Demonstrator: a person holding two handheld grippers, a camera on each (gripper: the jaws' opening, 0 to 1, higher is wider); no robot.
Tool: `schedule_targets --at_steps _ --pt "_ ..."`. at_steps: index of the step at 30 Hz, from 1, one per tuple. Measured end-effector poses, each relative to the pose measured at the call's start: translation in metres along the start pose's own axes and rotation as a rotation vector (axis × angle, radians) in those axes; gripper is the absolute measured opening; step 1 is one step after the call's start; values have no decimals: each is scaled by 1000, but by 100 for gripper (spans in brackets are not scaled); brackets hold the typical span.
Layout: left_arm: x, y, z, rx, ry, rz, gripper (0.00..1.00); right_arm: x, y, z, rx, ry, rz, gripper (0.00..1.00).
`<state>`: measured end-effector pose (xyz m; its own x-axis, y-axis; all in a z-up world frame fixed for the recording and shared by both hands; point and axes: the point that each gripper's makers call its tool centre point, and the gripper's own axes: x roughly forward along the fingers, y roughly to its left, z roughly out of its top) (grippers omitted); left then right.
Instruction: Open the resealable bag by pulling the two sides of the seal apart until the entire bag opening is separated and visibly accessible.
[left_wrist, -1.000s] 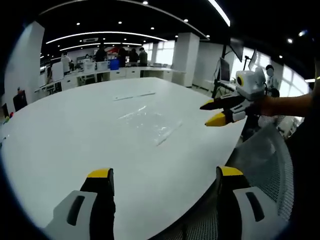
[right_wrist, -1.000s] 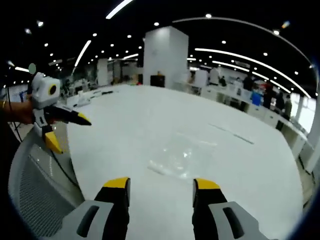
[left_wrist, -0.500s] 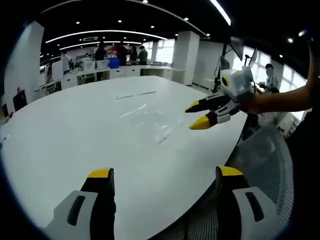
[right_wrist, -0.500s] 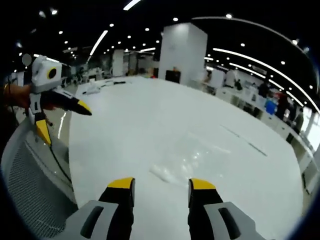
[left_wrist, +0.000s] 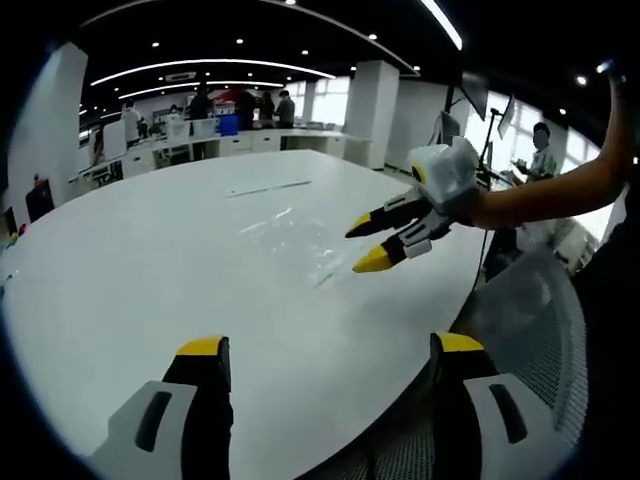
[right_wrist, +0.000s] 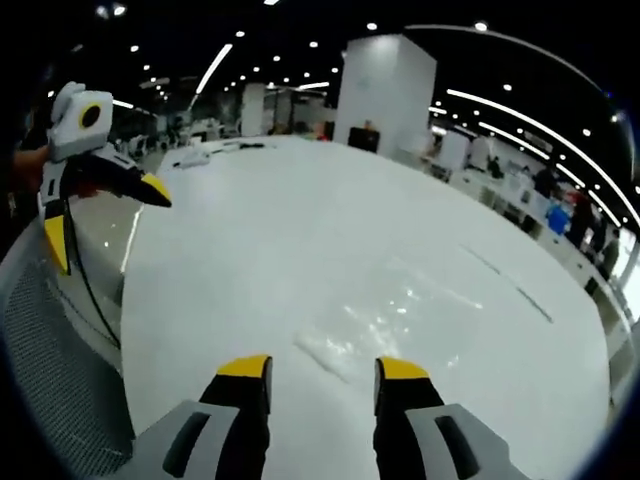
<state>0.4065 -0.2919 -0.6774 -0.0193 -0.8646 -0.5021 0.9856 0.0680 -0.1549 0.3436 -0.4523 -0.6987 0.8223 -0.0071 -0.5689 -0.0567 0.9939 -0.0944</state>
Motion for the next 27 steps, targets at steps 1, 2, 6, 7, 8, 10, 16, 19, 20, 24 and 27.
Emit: schedule_targets --at_steps 1,2,6,7,8,10,16,19,20,24,27 --pt "1 1 0 2 6 0 80 6 0 1 -12 4 12 35" --pt "1 1 1 6 5 -3 80 15 0 0 -39 17 34 34" --pt "4 -1 -1 5 15 -4 78 55 -3 -10 -80 72 80 32" --pt "4 0 -2 1 19 -1 78 66 -5 -15 -85 92 90 31" --pt "4 0 -2 0 20 0 78 71 -6 -19 -84 102 96 29" --pt "3 2 -2 -1 21 3 78 74 -7 -23 -90 119 97 28" --pt "4 3 -1 -2 22 5 78 80 -8 -28 -87 137 98 23" --pt "4 4 -1 -1 23 6 78 82 -7 -27 -67 132 97 21" --pt "4 4 -1 -4 22 8 78 84 -7 -27 -56 135 94 21" --pt "3 4 -2 -9 23 10 77 88 -4 -30 -48 146 98 17" --pt "2 4 -3 -10 27 11 77 91 -3 -35 -59 161 100 15"
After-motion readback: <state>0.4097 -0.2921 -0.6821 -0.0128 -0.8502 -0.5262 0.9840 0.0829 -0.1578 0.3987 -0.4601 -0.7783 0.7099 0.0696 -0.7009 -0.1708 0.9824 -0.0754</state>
